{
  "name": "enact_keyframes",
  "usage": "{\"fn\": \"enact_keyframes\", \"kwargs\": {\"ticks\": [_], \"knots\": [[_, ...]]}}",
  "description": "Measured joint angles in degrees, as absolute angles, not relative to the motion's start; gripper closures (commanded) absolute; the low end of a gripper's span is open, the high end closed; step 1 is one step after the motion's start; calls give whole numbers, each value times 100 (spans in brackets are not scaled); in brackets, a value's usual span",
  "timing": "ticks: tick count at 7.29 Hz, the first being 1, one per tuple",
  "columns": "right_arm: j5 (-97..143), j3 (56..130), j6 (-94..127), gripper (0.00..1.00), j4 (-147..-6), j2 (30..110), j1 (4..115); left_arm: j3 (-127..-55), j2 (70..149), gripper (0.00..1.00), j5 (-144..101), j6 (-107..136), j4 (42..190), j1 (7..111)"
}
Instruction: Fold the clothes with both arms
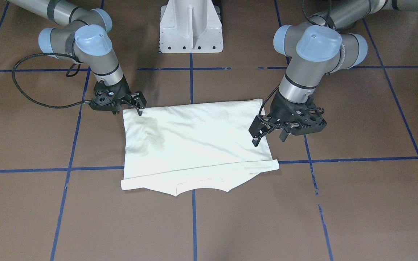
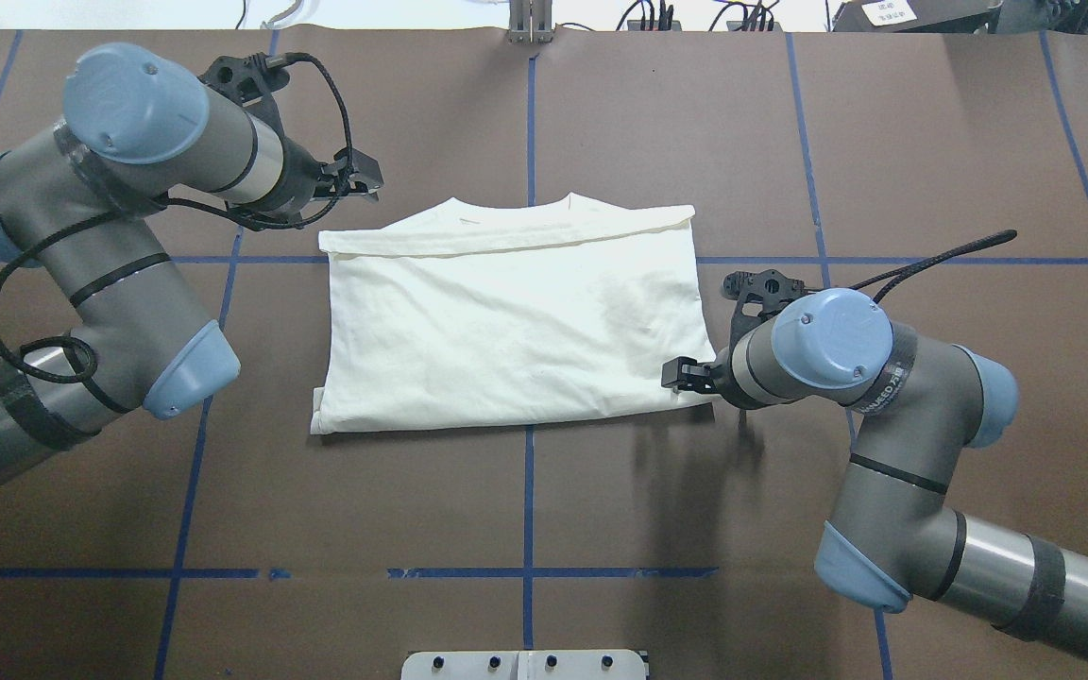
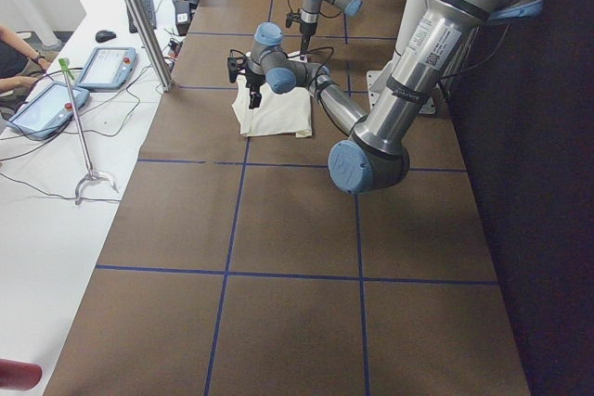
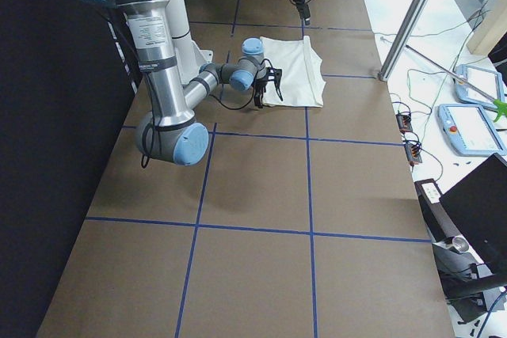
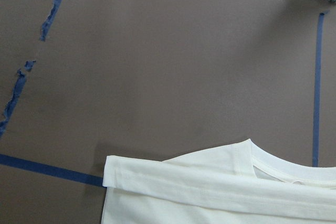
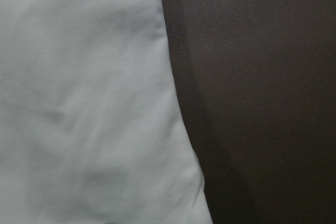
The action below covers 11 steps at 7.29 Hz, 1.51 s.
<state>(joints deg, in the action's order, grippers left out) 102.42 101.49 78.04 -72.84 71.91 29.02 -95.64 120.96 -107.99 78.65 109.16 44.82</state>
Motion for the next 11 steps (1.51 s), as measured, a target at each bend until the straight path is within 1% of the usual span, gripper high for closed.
{"fn": "enact_keyframes", "kwargs": {"ticks": [1,4,6,7,8,10,11], "knots": [[10258,10147,7799,100,-7280,7179,2924,-9574,12095,0,-10794,7898,10916,4467],[10304,10228,7810,100,-7277,7164,2930,-9575,12087,0,-10777,7918,10916,4454],[10379,10472,7811,100,-7288,7242,2912,-9572,12087,0,-10776,7921,10916,4432],[10400,10765,7828,100,-7302,7449,2792,-9573,12097,0,-10775,7935,10918,4418],[10414,11214,7852,100,-7293,7891,2508,-9574,12113,0,-10775,7961,10921,4388],[10435,12088,8028,100,-7278,8795,1685,-9576,12139,0,-10770,8041,10926,4268],[10428,12397,8290,100,-7272,9094,1179,-9574,12143,0,-10746,8097,10930,4190]]}}
